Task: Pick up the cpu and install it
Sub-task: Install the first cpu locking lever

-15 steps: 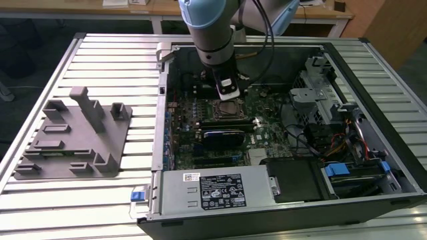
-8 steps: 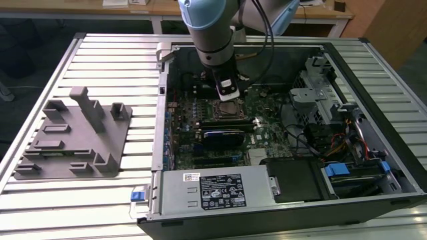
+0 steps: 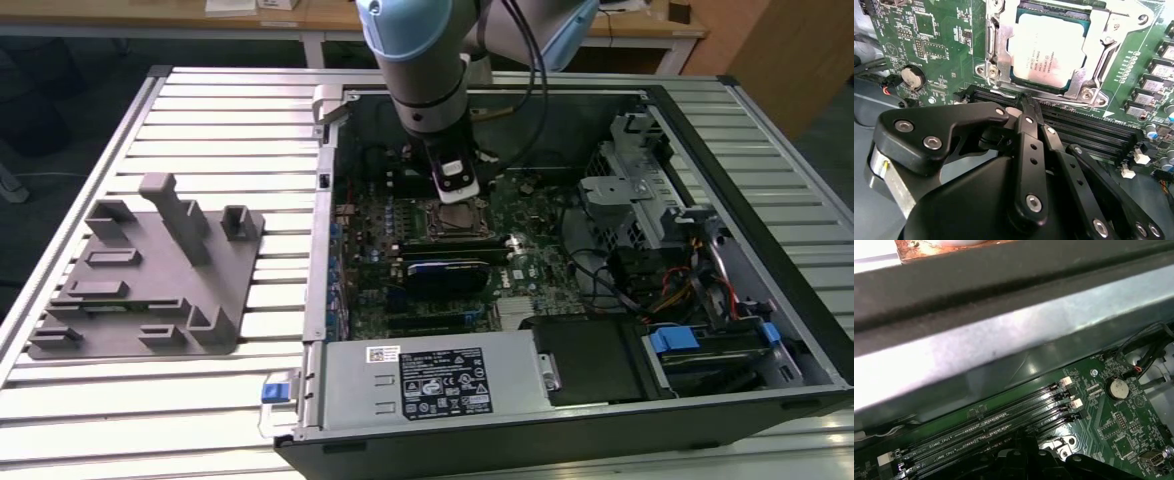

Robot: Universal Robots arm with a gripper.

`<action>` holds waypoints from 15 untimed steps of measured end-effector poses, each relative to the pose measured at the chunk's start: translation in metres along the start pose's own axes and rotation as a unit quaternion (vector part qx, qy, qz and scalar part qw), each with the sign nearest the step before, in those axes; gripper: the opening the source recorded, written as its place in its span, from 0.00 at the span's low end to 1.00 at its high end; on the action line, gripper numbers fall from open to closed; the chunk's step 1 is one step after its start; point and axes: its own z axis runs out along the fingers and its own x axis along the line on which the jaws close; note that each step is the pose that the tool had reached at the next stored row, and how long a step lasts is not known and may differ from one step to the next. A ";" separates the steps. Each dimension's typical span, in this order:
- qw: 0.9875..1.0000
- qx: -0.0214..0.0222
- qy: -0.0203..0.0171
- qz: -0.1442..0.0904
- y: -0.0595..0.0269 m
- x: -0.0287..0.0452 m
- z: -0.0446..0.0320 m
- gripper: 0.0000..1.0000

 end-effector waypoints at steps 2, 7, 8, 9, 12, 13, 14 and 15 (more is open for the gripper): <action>1.000 0.001 0.000 0.000 -0.0003 0.0000 0.0003 0.11; 1.000 0.003 -0.001 -0.001 -0.0011 -0.0001 0.0010 0.11; 1.000 0.003 -0.001 -0.001 -0.0013 -0.0001 0.0012 0.11; 1.000 0.004 -0.001 -0.001 -0.0014 -0.0001 0.0014 0.11; 1.000 0.004 -0.001 -0.001 -0.0017 -0.0001 0.0018 0.11; 1.000 0.004 -0.001 -0.001 -0.0018 -0.0002 0.0018 0.11; 1.000 0.003 -0.001 -0.001 -0.0019 -0.0002 0.0018 0.11; 1.000 0.003 -0.001 -0.001 -0.0021 -0.0003 0.0018 0.11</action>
